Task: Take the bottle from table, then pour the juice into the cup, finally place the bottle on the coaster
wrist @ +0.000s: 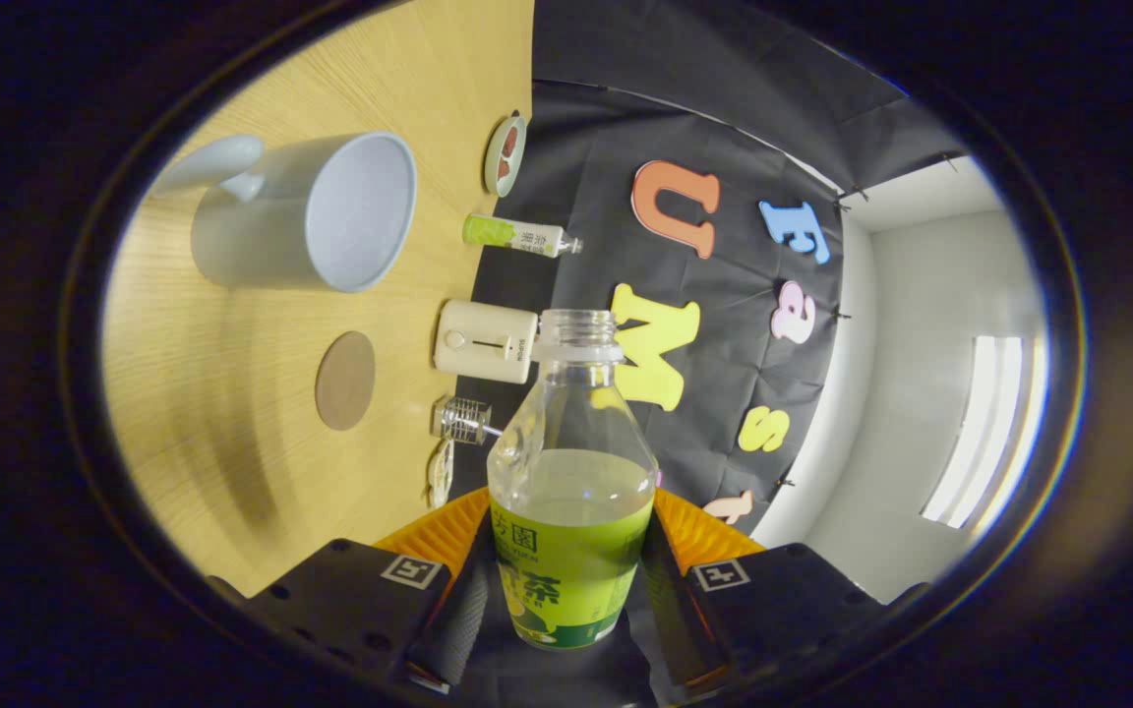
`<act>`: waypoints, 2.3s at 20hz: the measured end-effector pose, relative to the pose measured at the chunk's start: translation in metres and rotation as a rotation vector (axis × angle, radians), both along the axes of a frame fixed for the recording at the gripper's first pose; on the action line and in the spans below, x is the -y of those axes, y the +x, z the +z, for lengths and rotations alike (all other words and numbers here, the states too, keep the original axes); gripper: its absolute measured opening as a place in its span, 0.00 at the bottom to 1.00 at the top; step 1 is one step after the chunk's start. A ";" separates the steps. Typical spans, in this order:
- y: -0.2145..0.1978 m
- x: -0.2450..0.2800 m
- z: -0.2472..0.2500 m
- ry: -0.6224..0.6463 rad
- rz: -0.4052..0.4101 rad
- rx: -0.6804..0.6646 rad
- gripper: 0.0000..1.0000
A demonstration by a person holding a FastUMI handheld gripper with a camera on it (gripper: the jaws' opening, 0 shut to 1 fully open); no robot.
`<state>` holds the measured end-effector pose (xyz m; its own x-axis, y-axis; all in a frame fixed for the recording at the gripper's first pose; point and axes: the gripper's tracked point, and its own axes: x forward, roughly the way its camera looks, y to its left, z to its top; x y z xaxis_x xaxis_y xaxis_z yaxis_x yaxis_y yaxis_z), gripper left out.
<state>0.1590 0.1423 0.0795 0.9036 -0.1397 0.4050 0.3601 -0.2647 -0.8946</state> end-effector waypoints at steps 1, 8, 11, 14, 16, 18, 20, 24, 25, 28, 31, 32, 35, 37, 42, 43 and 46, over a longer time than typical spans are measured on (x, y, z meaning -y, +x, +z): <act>0.000 -0.001 0.001 -0.009 -0.006 0.002 0.78; -0.006 -0.006 0.004 -0.088 -0.028 0.010 0.78; -0.008 -0.006 0.009 -0.110 -0.038 0.016 0.78; -0.008 -0.007 0.011 -0.137 -0.047 0.020 0.78; -0.008 -0.008 0.014 -0.159 -0.050 0.024 0.78; -0.009 -0.007 0.015 -0.167 -0.053 0.033 0.78; -0.009 -0.007 0.015 -0.168 -0.054 0.037 0.78; -0.012 -0.014 0.015 -0.209 -0.044 0.051 0.78; -0.012 -0.015 0.014 -0.216 -0.043 0.048 0.78; -0.013 -0.018 0.009 -0.266 -0.058 0.051 0.78; -0.016 -0.024 0.003 -0.290 -0.052 0.053 0.78; -0.017 -0.024 0.002 -0.291 -0.053 0.053 0.78; -0.017 -0.027 0.000 -0.319 -0.056 0.054 0.78; -0.018 -0.028 -0.001 -0.334 -0.058 0.058 0.78; -0.016 -0.031 -0.002 -0.373 -0.068 0.050 0.78; -0.017 -0.032 -0.003 -0.383 -0.070 0.048 0.78; -0.018 -0.037 -0.003 -0.426 -0.071 0.052 0.78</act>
<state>0.1414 0.1791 0.0761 0.8747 -0.0114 0.4846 0.3691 -0.6322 -0.6812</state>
